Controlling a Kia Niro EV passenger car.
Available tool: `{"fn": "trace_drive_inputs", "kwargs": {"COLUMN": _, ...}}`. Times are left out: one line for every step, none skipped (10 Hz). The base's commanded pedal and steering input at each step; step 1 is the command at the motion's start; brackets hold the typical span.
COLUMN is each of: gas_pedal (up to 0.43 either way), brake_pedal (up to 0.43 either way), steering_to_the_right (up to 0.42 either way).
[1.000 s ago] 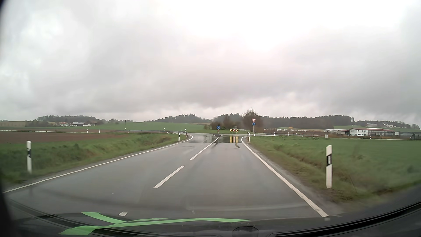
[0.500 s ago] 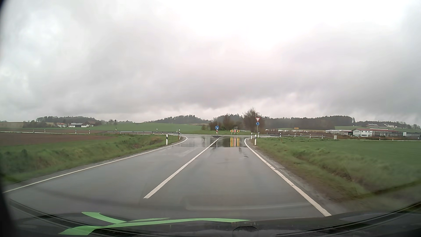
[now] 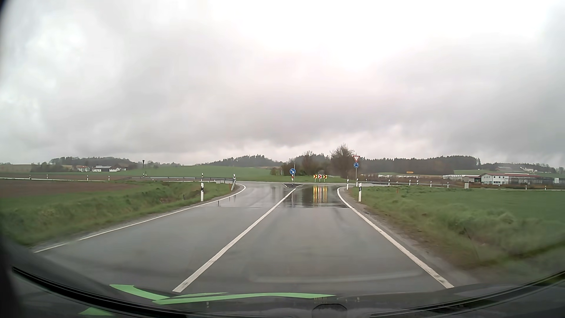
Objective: Follow the waypoints while adhering to traffic rules and regulations
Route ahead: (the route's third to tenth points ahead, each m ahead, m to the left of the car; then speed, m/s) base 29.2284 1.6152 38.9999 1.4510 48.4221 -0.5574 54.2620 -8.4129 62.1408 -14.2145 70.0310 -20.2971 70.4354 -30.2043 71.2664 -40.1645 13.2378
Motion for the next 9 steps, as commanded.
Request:
{"fn": "trace_drive_inputs", "kwargs": {"gas_pedal": 0.000, "brake_pedal": 0.177, "steering_to_the_right": 0.000}}
{"fn": "trace_drive_inputs", "kwargs": {"gas_pedal": 0.000, "brake_pedal": 0.183, "steering_to_the_right": 0.001}}
{"fn": "trace_drive_inputs", "kwargs": {"gas_pedal": 0.000, "brake_pedal": 0.189, "steering_to_the_right": 0.000}}
{"fn": "trace_drive_inputs", "kwargs": {"gas_pedal": 0.000, "brake_pedal": 0.201, "steering_to_the_right": 0.000}}
{"fn": "trace_drive_inputs", "kwargs": {"gas_pedal": 0.000, "brake_pedal": 0.201, "steering_to_the_right": 0.001}}
{"fn": "trace_drive_inputs", "kwargs": {"gas_pedal": 0.000, "brake_pedal": 0.195, "steering_to_the_right": 0.003}}
{"fn": "trace_drive_inputs", "kwargs": {"gas_pedal": 0.000, "brake_pedal": 0.195, "steering_to_the_right": 0.005}}
{"fn": "trace_drive_inputs", "kwargs": {"gas_pedal": 0.000, "brake_pedal": 0.189, "steering_to_the_right": 0.007}}
{"fn": "trace_drive_inputs", "kwargs": {"gas_pedal": 0.000, "brake_pedal": 0.195, "steering_to_the_right": 0.008}}
